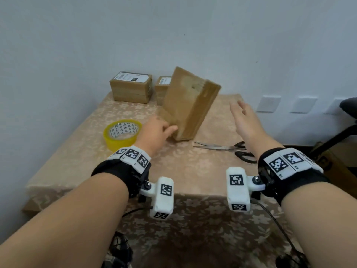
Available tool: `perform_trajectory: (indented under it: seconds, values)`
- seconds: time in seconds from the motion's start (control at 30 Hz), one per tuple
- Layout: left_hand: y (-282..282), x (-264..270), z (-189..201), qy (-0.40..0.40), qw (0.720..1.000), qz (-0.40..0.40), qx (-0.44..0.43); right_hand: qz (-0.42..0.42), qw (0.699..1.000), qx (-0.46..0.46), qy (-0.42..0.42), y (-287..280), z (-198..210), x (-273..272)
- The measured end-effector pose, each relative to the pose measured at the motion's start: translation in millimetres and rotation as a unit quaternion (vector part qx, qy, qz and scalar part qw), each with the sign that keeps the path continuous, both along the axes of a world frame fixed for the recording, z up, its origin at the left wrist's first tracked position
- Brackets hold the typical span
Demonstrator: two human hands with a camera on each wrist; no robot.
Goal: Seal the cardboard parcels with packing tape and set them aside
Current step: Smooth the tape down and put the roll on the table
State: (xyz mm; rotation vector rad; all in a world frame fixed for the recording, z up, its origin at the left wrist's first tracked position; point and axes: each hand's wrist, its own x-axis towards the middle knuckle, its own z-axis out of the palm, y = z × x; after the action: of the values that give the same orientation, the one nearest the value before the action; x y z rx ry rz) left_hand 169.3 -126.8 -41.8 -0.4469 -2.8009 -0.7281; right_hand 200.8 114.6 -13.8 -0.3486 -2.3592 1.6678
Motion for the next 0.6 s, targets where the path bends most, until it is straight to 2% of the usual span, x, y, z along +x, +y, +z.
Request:
perform_trajectory:
  seconds: [0.07,0.13,0.23,0.3,0.4,0.43,0.5,0.53,0.6]
  values:
    - [-4.1,2.1,-5.3,-0.045,0.998,0.008,0.03,0.033,0.998,-0.05,-0.007,-13.4,4.3,-1.6]
    - [-3.9,2.2,-3.2,-0.048,0.992,0.049,0.111,0.05,0.994,-0.091,-0.022,-25.1,8.1,-2.0]
    - [0.5,3.9,9.3,-0.023,0.954,0.128,0.271,0.083,0.987,-0.132,-0.041,-37.0,11.3,-2.2]
    - [3.7,7.5,14.9,-0.034,0.926,0.149,0.345,0.122,0.981,-0.143,-0.053,-45.9,13.2,-1.2]
    - [8.8,7.3,22.7,-0.036,0.889,0.084,0.448,0.207,0.965,-0.143,-0.067,-62.1,17.2,-0.8]
    - [10.0,4.5,22.2,-0.047,0.884,0.046,0.464,0.222,0.96,-0.154,-0.07,-67.2,19.0,-0.9]
    - [13.4,2.8,21.8,-0.101,0.891,-0.021,0.442,0.215,0.952,-0.205,-0.073,-73.6,22.2,-1.8]
    - [15.3,5.5,22.2,-0.119,0.902,-0.046,0.414,0.203,0.948,-0.232,-0.073,-74.6,23.0,-3.0]
    - [19.1,10.7,24.1,-0.106,0.927,-0.075,0.352,0.18,0.943,-0.271,-0.072,-71.7,24.6,-3.5]
